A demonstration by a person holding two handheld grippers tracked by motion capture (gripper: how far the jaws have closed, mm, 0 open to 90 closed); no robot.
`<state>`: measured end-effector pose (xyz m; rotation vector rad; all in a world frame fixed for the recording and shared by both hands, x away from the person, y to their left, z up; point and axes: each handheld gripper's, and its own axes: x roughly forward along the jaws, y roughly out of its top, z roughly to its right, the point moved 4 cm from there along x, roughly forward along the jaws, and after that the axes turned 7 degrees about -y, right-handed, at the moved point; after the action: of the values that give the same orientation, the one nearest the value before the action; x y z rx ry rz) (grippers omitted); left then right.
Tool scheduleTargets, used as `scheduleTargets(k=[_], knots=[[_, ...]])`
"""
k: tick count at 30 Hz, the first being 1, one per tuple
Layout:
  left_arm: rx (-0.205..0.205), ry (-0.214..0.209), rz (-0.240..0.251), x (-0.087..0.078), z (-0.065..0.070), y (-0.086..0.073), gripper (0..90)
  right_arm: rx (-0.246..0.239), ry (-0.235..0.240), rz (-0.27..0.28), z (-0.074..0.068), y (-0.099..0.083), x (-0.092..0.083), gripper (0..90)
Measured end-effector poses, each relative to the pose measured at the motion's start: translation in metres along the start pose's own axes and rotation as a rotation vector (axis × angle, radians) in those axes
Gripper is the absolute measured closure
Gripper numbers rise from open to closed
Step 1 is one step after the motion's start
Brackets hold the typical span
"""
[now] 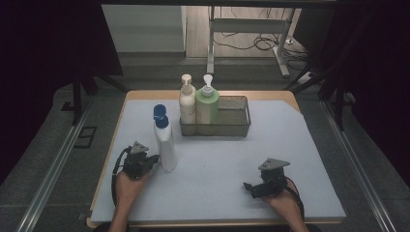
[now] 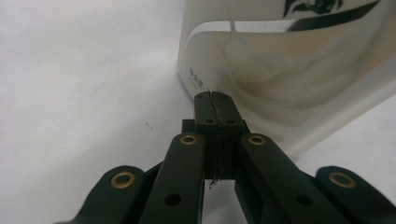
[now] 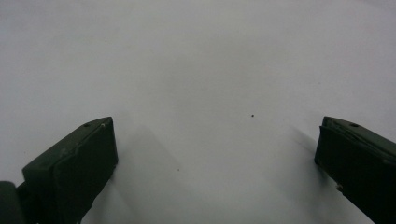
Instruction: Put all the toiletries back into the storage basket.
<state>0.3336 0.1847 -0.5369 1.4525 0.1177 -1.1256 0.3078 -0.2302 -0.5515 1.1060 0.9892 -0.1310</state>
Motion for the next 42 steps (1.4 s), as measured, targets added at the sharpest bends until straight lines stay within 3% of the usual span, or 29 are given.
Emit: scheduleTargets(k=[16,36,42], knots=[[0.012,-0.027,-0.024,0.005,0.010,-0.003,89.6,0.000,0.000,-0.001,0.000,0.000,0.000,0.0],[0.079,-0.077,-0.073,0.020,0.033,-0.002,89.4,0.001,0.002,-0.005,0.000,0.001,0.000,0.0],[0.090,-0.083,-0.067,0.016,0.034,-0.004,82.5,0.002,0.002,-0.004,0.000,0.001,0.000,0.0]])
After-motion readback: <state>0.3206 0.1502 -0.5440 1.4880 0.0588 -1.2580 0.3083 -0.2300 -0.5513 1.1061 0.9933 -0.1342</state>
